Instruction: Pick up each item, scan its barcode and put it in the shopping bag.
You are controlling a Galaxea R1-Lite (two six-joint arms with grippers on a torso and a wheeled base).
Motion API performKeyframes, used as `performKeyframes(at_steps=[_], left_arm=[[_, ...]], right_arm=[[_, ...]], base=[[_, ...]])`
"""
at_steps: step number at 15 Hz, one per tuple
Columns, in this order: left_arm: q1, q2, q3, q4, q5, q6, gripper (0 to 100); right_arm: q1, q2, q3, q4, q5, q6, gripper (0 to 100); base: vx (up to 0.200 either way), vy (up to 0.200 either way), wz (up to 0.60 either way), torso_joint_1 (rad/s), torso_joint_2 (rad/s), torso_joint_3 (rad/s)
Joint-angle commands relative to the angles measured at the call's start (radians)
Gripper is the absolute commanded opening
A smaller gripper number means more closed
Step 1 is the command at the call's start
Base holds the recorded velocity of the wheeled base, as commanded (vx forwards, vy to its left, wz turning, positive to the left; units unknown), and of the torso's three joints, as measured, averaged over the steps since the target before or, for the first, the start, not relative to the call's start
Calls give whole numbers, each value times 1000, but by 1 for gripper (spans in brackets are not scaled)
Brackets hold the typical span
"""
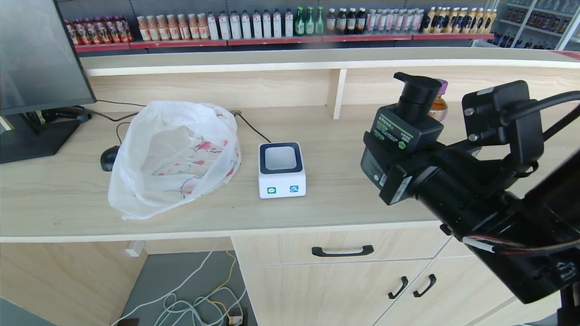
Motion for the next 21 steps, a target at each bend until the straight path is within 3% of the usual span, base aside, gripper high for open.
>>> performKeyframes(at_steps=[1,6,17,21], left_arm=[[0,0,0,0,0,0,100],[0,0,0,0,0,-3,100],[0,0,0,0,0,0,100],[0,0,0,0,0,0,100]], right_arm=[[18,49,-23,-1,-49,-13,0],[20,126,-132,-9,-176,-68,0],[43,152,-144,-15,-176,-189,0],[40,210,-152,-62,-173,-189,0]], base=[[0,0,0,0,0,0],[0,120,0,0,0,0],[0,200,0,1,4,2],[0,0,0,0,0,0]])
